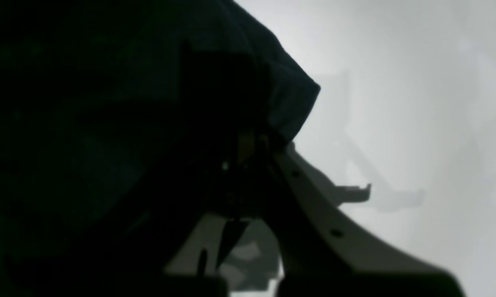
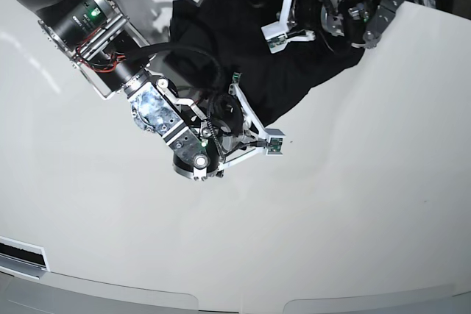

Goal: Layout the t-shirt on the table in an organized manner, then fold the t-shirt properly
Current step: 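Hold the folded bundle with both grippers and lay it flat on the table, then smooth the folded shirt edges with both grippers and release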

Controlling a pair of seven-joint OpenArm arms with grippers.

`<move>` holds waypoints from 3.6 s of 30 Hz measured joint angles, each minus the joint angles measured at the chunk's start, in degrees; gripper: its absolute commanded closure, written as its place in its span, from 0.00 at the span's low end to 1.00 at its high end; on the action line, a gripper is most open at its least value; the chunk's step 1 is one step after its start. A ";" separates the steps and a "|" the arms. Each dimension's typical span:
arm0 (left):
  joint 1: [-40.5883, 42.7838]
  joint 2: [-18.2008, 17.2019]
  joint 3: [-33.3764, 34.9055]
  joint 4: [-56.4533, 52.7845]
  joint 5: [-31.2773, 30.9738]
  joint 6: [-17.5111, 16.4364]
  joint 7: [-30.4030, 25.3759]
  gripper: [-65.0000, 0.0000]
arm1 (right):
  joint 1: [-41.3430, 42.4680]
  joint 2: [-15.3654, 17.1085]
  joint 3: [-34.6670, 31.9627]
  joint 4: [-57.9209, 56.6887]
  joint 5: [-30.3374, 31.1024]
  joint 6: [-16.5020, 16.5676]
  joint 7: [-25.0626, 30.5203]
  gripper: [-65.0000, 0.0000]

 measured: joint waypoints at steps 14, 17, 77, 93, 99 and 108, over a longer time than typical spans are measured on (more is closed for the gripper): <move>-16.92 0.63 0.31 -16.15 3.37 0.24 -11.85 1.00 | 0.28 1.09 0.04 0.00 0.26 -6.32 -6.12 1.00; -21.18 0.79 0.28 -18.34 5.42 1.22 -12.44 1.00 | 0.52 2.49 0.09 0.00 3.43 -6.56 -7.61 1.00; -22.69 -6.54 -27.02 -18.23 -35.76 1.77 20.63 1.00 | -27.36 8.13 24.13 37.05 -1.18 -20.57 -17.66 1.00; -25.24 0.70 -26.69 -14.32 -43.25 1.77 25.14 1.00 | -31.76 8.09 24.11 36.70 10.54 -11.52 -8.02 1.00; -25.35 4.52 -18.23 -14.32 -35.45 1.77 22.77 1.00 | -34.34 7.85 24.11 32.72 4.61 -12.94 -3.48 1.00; -24.28 4.59 -6.73 -14.56 -7.63 1.79 6.49 1.00 | -34.27 6.62 24.11 28.35 0.81 -10.14 -1.46 1.00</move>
